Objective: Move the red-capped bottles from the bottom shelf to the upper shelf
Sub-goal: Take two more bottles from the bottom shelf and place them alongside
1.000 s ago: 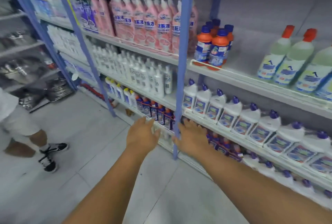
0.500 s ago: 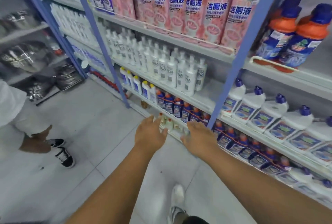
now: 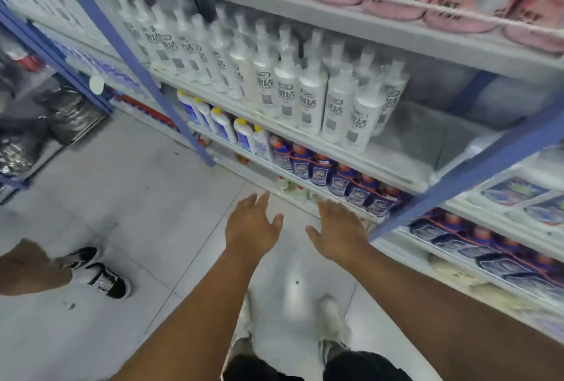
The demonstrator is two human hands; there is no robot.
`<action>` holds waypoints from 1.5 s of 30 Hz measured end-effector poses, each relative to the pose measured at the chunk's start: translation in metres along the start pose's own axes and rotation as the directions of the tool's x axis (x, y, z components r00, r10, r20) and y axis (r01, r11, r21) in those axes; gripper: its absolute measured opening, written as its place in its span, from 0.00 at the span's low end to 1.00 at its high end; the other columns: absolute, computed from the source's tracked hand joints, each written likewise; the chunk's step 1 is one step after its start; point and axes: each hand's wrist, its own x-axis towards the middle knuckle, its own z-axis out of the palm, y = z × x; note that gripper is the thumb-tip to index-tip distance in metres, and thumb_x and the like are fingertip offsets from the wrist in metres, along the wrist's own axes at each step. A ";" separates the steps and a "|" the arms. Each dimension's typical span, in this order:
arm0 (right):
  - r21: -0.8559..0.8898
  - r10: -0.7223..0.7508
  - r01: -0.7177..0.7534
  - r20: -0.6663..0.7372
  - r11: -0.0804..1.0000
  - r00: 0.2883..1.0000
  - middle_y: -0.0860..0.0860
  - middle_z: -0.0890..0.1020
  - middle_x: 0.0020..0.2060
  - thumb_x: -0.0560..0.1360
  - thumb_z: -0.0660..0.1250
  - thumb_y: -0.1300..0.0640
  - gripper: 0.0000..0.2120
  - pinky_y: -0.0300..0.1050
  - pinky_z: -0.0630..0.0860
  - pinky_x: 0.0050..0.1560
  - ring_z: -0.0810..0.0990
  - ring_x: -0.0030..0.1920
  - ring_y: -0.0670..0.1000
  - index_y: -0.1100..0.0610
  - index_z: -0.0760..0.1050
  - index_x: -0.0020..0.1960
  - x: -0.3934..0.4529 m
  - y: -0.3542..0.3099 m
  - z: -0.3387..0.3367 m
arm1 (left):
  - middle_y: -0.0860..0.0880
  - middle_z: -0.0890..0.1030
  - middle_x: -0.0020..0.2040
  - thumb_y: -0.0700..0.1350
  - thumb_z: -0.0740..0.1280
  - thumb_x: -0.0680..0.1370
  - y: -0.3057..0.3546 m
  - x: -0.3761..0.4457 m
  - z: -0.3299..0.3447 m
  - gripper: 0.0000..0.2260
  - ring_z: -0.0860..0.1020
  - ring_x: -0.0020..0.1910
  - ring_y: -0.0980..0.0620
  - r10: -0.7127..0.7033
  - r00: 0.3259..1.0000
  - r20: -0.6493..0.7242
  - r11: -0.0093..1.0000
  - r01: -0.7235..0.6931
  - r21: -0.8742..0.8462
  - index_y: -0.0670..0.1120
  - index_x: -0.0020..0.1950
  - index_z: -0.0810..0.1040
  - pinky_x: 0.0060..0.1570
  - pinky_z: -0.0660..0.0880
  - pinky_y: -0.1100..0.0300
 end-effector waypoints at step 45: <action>0.860 0.522 0.010 -0.319 0.510 0.791 0.42 0.83 0.55 0.68 0.77 0.45 0.26 0.50 0.80 0.61 0.82 0.57 0.46 0.44 0.74 0.63 0.564 0.072 0.498 | 0.59 0.82 0.52 0.52 0.79 0.70 -0.190 0.538 0.544 0.23 0.81 0.51 0.62 0.114 0.980 -0.164 0.683 -0.197 -0.704 0.55 0.62 0.75 0.51 0.80 0.61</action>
